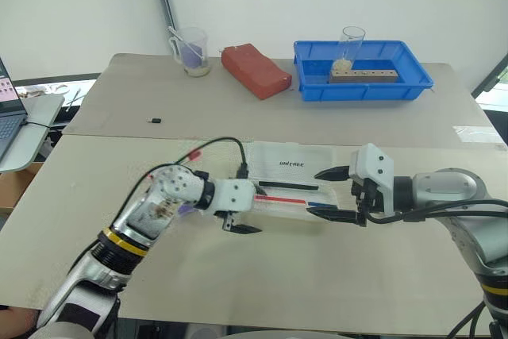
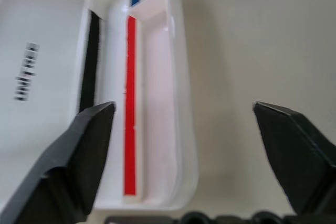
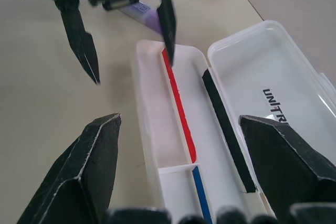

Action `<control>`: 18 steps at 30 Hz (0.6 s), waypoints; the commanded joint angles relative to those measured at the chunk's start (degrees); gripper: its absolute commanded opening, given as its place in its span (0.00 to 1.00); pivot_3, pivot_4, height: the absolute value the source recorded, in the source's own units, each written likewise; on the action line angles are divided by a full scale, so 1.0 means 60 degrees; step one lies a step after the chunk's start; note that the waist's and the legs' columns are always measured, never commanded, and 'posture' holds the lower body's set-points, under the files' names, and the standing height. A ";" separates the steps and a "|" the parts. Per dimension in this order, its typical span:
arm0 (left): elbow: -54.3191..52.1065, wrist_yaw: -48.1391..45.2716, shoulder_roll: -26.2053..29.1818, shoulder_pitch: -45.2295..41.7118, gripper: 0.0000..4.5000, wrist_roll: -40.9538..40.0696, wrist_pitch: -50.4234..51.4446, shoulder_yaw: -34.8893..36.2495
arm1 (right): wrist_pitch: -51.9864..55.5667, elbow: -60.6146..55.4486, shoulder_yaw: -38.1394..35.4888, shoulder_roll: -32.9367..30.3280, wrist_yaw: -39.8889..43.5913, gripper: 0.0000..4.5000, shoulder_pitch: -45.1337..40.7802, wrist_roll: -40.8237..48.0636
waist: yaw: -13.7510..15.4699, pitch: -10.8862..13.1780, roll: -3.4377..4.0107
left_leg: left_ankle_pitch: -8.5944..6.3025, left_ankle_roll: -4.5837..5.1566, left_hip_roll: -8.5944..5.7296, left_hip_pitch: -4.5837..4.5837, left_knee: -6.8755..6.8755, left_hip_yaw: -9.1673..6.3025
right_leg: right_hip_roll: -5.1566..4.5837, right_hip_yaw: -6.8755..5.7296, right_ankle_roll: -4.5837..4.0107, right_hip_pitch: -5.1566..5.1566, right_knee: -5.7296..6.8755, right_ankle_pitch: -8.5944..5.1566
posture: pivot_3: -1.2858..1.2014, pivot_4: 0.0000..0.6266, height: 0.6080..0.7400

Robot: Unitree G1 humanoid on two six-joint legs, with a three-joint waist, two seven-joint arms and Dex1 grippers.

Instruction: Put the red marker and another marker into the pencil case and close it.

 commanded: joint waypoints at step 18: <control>0.0527 0.2359 0.1301 0.1091 0.99 -0.1554 0.2427 0.4217 | 0.0654 0.0185 0.0084 0.0553 -0.0424 0.88 -0.1550 0.0678 | -0.0070 -0.0002 0.0000 | 0.0000 0.0008 0.0010 0.0005 -0.0014 -0.0007 | 0.0007 -0.0006 -0.0009 -0.0014 0.0007 0.0001 | 0.52 0.24 1.00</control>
